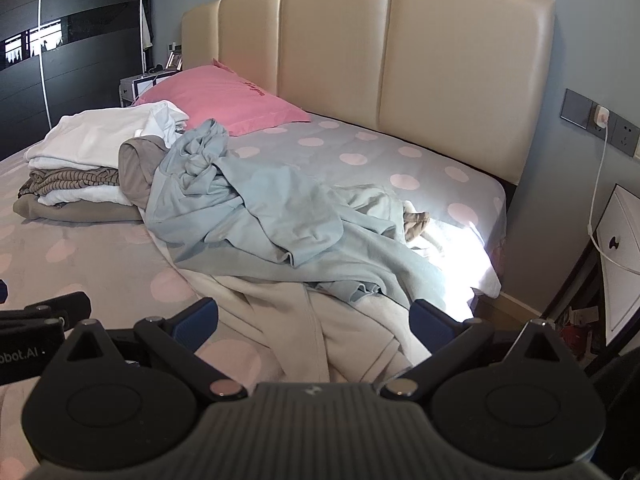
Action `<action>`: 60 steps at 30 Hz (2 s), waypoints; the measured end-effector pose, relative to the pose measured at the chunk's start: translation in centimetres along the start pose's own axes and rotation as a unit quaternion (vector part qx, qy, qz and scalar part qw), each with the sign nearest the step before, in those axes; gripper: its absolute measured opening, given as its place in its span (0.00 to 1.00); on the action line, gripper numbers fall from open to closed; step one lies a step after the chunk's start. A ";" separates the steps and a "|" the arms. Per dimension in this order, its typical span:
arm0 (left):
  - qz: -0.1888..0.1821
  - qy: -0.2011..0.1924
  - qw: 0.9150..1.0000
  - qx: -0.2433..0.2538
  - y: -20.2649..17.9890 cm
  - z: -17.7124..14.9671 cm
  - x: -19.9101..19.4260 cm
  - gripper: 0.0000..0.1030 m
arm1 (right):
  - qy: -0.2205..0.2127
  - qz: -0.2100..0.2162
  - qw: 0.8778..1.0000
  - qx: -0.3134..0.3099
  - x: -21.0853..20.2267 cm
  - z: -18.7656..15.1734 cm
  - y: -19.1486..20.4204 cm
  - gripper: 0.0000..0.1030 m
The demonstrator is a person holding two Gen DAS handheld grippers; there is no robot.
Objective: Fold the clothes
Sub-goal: 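Reach the right tool into the grey-blue garment pile and close on it, then lift the grey-blue garment with the right tool and pull it off the pile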
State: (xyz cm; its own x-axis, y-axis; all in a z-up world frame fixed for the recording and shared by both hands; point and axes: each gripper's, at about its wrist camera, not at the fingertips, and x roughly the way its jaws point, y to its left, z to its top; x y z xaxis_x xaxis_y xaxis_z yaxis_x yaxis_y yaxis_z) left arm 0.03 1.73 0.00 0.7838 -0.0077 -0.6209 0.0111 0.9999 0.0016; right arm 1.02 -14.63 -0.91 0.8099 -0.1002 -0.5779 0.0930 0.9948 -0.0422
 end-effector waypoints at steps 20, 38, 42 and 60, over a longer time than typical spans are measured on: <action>0.066 0.041 0.997 -0.027 6.0 -0.1 5.1 0.88 | 0.095 0.043 0.991 -0.082 14.5 5.0 1.5 0.74; 0.101 0.108 0.989 -0.029 8.3 -2.4 9.4 0.85 | 0.122 0.075 0.989 -0.040 20.0 5.7 0.2 0.18; 0.102 0.109 0.988 -0.027 8.2 -2.5 9.1 0.85 | 0.108 0.084 0.990 -0.026 18.8 6.5 0.2 0.12; 0.133 0.073 0.986 -0.066 11.5 -1.0 -0.7 0.85 | 0.083 0.378 0.902 -0.193 1.0 3.8 13.3 0.10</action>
State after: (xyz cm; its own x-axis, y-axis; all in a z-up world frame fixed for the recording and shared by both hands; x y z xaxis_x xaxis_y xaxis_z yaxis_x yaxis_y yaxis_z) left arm -0.99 13.23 -0.35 0.6496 0.2466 -0.7192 -0.2719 0.9587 0.0832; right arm 5.25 -1.56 1.03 0.4577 0.5817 -0.6725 -0.6832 0.7141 0.1527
